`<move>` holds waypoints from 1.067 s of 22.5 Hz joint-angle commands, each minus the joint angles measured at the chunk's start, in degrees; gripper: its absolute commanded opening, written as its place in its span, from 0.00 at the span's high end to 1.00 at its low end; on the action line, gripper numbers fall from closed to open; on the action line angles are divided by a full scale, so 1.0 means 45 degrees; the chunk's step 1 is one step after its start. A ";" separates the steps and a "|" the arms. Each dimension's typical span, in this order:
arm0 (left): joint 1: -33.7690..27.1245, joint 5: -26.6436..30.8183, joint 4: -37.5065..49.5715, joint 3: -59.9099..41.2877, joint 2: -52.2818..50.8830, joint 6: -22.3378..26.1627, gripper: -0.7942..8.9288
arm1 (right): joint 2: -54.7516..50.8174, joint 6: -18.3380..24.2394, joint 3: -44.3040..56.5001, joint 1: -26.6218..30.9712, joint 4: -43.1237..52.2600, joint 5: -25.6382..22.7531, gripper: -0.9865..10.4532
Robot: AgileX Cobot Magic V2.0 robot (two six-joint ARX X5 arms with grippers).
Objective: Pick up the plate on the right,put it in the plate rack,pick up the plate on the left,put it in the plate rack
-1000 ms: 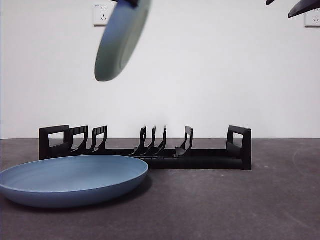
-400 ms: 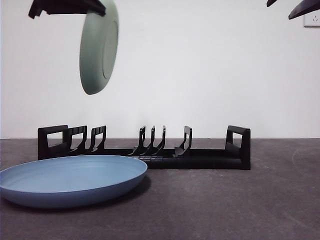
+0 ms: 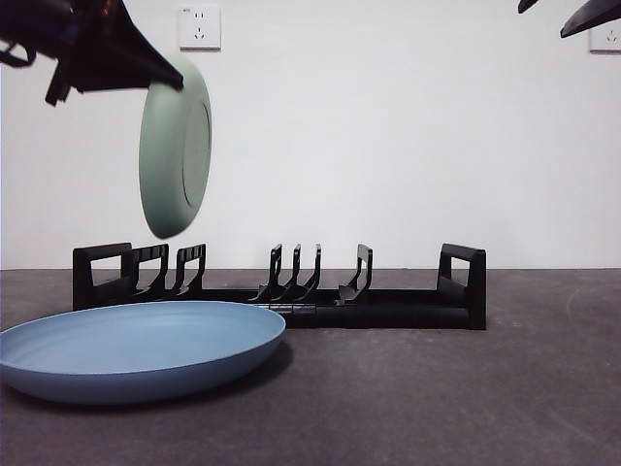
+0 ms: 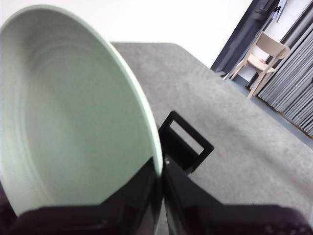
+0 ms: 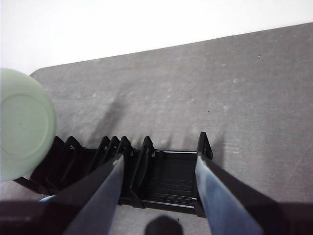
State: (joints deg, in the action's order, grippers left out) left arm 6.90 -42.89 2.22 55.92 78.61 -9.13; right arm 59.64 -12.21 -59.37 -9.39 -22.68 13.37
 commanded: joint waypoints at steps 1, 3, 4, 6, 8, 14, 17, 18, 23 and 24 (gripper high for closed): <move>-0.0068 -0.0146 0.0257 -0.0010 0.0403 0.0034 0.93 | 0.0049 -0.0083 -0.0034 -0.0010 0.0078 -0.0010 0.70; -0.0068 -0.0107 0.0253 -0.0010 0.0685 0.0078 0.93 | 0.0053 -0.0083 -0.0034 -0.0010 0.0078 -0.0010 0.70; -0.0068 -0.0019 0.0248 -0.0010 0.0826 0.0078 0.93 | 0.0053 -0.0083 -0.0034 -0.0010 0.0078 -0.0010 0.70; -0.0063 0.0262 0.0248 -0.0010 0.1044 0.0083 0.93 | 0.0058 -0.0083 -0.0034 -0.0010 0.0078 -0.0015 0.70; -0.0058 0.0544 0.0238 -0.0010 0.1229 0.0121 0.93 | 0.0058 -0.0083 -0.0034 -0.0010 0.0078 -0.0019 0.70; -0.0049 0.1054 -0.0267 -0.0010 0.1511 0.0442 0.93 | 0.0058 -0.0083 -0.0034 -0.0010 0.0078 -0.0019 0.70; -0.0039 0.1991 -0.0894 -0.0010 0.1511 0.0811 0.93 | 0.0058 -0.0083 -0.0034 -0.0010 0.0078 -0.0019 0.70; -0.0034 0.2118 -0.1064 -0.0010 0.1511 0.0928 0.93 | 0.0058 -0.0083 -0.0034 -0.0010 0.0078 -0.0019 0.70; -0.0029 0.2205 -0.1277 -0.0010 0.1511 0.1069 0.92 | 0.0078 -0.0087 -0.0034 -0.0010 0.0078 0.0000 0.70; -0.0029 0.2200 -0.1277 -0.0010 0.1511 0.1069 0.92 | 0.0083 -0.0087 -0.0034 -0.0015 0.0068 0.0005 0.70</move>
State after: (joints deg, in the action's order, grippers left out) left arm 7.29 -35.90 -2.85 55.96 85.01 -5.80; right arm 59.72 -12.21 -59.37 -9.39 -22.68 13.39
